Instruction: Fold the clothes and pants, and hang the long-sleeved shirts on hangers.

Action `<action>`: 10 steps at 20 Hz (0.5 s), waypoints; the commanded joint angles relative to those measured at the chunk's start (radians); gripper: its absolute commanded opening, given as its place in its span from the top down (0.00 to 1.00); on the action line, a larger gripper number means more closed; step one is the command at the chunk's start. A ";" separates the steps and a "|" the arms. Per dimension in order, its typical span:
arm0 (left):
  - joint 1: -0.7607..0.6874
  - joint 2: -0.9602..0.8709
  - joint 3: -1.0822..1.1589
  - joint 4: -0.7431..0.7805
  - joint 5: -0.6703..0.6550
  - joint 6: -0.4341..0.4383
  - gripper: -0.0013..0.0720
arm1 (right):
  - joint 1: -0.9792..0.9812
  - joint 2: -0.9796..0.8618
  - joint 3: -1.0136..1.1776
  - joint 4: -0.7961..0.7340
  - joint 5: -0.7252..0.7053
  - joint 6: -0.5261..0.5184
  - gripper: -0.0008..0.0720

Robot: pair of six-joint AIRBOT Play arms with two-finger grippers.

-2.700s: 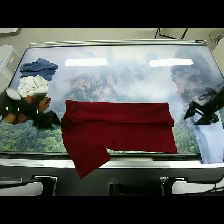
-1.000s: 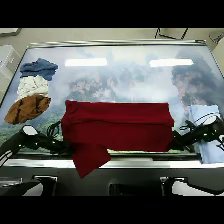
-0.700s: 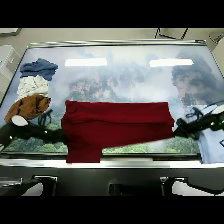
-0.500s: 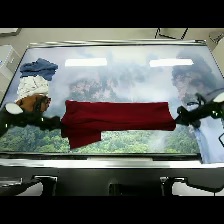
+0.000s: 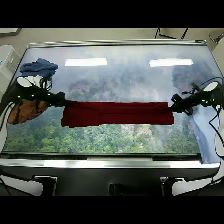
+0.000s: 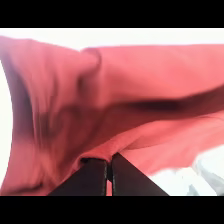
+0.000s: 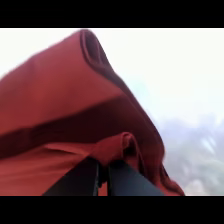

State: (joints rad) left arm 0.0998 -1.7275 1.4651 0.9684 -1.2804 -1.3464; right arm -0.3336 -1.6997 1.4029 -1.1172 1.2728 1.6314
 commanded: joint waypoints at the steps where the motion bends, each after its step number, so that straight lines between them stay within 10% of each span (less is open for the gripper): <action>1: -0.022 -0.117 0.081 -0.017 -0.006 -0.010 0.95 | 0.002 -0.045 0.010 0.046 -0.042 0.006 0.94; 3: -0.022 -0.135 0.081 -0.019 -0.006 -0.027 0.93 | 0.002 -0.050 0.011 0.051 -0.041 0.008 0.87; 6: -0.004 -0.127 0.105 -0.026 -0.058 -0.025 0.30 | -0.029 -0.050 0.056 0.050 0.067 -0.035 0.45; 10: 0.039 -0.089 0.168 -0.026 -0.177 -0.026 0.28 | -0.107 -0.073 0.074 0.010 0.101 -0.042 0.02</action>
State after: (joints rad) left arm 0.1169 -1.8339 1.5967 0.9463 -1.3792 -1.3697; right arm -0.4019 -1.7546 1.4643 -1.1004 1.3296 1.6108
